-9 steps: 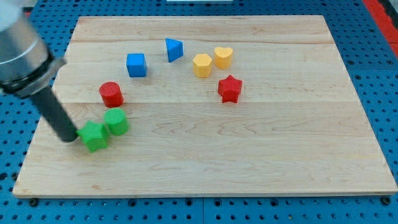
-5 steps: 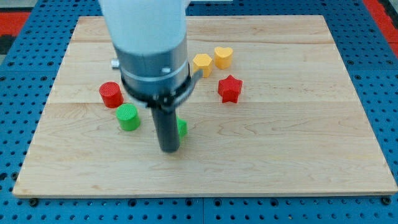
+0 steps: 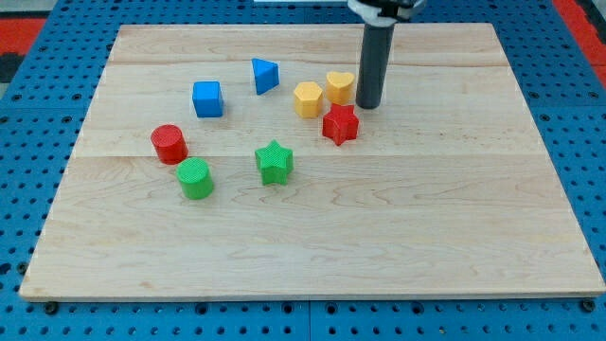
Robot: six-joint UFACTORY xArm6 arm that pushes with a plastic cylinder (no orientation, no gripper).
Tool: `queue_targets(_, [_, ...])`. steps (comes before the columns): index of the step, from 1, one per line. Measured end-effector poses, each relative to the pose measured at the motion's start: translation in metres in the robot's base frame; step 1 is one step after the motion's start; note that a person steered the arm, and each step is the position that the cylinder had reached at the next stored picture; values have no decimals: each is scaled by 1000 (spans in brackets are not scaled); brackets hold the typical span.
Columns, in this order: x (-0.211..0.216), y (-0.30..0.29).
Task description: Push the yellow blocks to the top of the green star
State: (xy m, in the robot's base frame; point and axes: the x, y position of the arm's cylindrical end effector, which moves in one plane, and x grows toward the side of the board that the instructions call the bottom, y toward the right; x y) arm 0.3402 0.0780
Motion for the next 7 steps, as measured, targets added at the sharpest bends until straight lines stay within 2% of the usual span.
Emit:
queue_targets(1, [-10, -56])
queue_targets(2, [27, -62])
queue_targets(3, [28, -110])
queue_targets(4, [19, -109])
queue_targets(5, [-25, -63])
queue_targets(7, [-49, -38])
